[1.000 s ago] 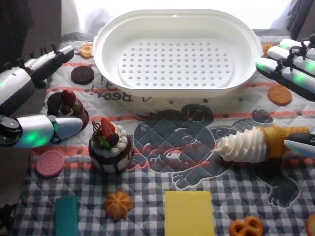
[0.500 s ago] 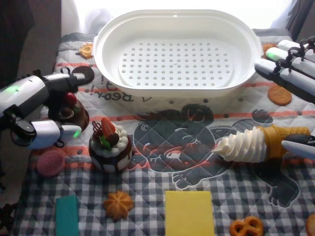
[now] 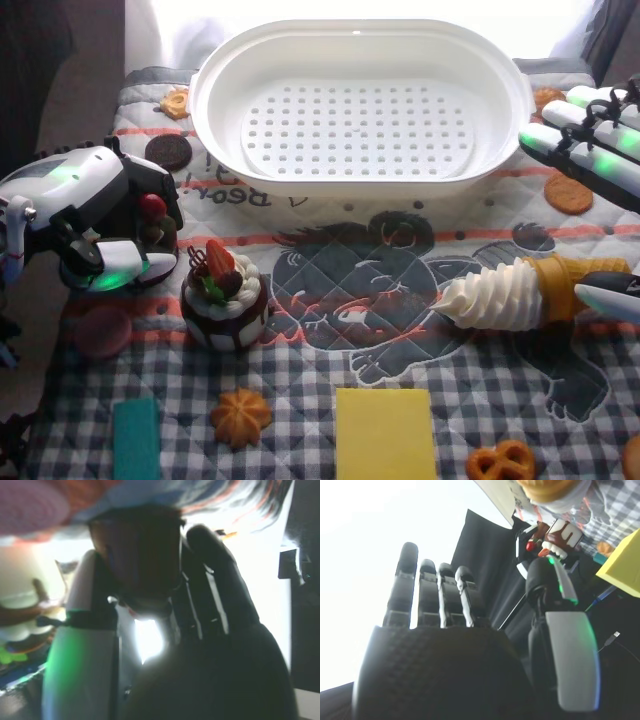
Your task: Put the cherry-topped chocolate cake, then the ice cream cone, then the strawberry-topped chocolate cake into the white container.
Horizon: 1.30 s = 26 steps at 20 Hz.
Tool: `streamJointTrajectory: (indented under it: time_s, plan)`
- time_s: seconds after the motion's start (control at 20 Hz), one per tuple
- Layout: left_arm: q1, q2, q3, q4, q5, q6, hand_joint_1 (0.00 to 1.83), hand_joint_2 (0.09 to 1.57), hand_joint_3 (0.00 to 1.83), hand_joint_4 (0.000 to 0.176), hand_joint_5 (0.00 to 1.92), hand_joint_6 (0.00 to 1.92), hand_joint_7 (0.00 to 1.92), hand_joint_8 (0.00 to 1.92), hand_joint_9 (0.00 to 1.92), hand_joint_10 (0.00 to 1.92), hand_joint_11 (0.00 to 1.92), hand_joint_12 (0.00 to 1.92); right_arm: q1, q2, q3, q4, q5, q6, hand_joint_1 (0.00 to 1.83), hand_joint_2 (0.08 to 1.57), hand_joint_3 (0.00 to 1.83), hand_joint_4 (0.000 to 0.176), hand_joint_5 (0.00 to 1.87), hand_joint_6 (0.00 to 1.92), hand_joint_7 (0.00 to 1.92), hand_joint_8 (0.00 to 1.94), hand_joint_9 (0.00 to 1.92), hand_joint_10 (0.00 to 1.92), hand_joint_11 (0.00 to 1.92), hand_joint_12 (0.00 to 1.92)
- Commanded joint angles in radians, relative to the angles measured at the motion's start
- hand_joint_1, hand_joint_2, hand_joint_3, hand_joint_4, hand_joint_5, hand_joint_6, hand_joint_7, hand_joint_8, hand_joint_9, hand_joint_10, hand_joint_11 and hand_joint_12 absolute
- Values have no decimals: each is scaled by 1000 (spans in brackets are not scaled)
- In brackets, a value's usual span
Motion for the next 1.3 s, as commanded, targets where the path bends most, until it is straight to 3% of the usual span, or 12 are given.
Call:
streamJointTrajectory:
  time_s: [0.0,0.35,0.5,0.55,0.6,0.65,0.7,0.8,0.9,1.1,1.2,1.25]
  plan:
    - [-10,16,-10,34,-104,1,1342,1197,0,0,775,1132,820,1262,767,1507,508,1658,4,2,3,-4,125,1,524,1264,4,0,0,0,0,0,0,0,0,375]
    - [-125,54,-43,125,-160,1,1349,1161,0,0,851,1189,895,1108,800,1333,575,1531,1,2,2,1,127,1,466,1270,0,0,0,0,0,0,0,0,0,861]
    - [-205,42,-25,150,-143,1,1345,1161,0,0,843,1201,909,1057,802,1361,538,1584,1,2,3,2,128,1,463,1272,1,0,0,0,0,0,0,0,0,864]
    - [-224,41,-24,160,-144,1,1232,1159,0,0,861,1141,925,1134,838,1381,732,1716,1,2,3,2,128,1,490,1268,0,0,0,0,0,0,0,0,0,780]
    - [-234,41,-24,165,-144,1,1320,1164,0,0,852,1127,893,1097,821,1437,682,1755,1,2,3,2,128,1,491,1259,0,0,0,0,0,0,0,0,0,560]
    - [-250,38,-21,172,-139,1,1172,1170,0,0,864,1159,735,703,575,989,376,1642,1,2,3,2,128,1,504,1265,0,0,0,0,0,0,0,0,0,564]
    - [-280,23,-5,178,-120,1,1208,1168,0,0,948,1125,776,1089,674,1017,508,1665,1,1,3,2,128,1,486,1271,1,0,0,0,0,0,0,0,0,626]
    - [-340,-14,43,167,-62,0,1356,1138,0,0,994,831,858,1146,865,1414,737,1767,1,-2,4,3,128,1,414,1273,0,0,0,0,0,0,0,0,0,757]
    - [-381,-57,104,126,0,0,1253,1166,5,0,1003,997,739,1281,590,1280,484,1787,1,-3,5,2,128,1,392,1266,0,0,0,0,0,0,0,0,0,706]
    - [-440,-181,256,40,135,0,1200,1168,0,0,933,1000,833,1324,720,1450,619,1920,-1,-11,13,2,128,5,382,1261,0,0,0,0,0,0,0,0,0,747]
    - [-443,-217,302,13,166,0,1196,1187,1,0,905,1014,792,1401,711,1448,663,1919,-3,-13,15,2,128,5,373,1256,0,0,0,0,0,0,0,0,0,636]
    - [-443,-234,325,-6,185,0,1189,1205,2,0,907,1110,707,1412,553,1371,446,1904,-4,-13,17,2,128,7,342,1264,1,0,0,0,0,0,0,0,0,247]
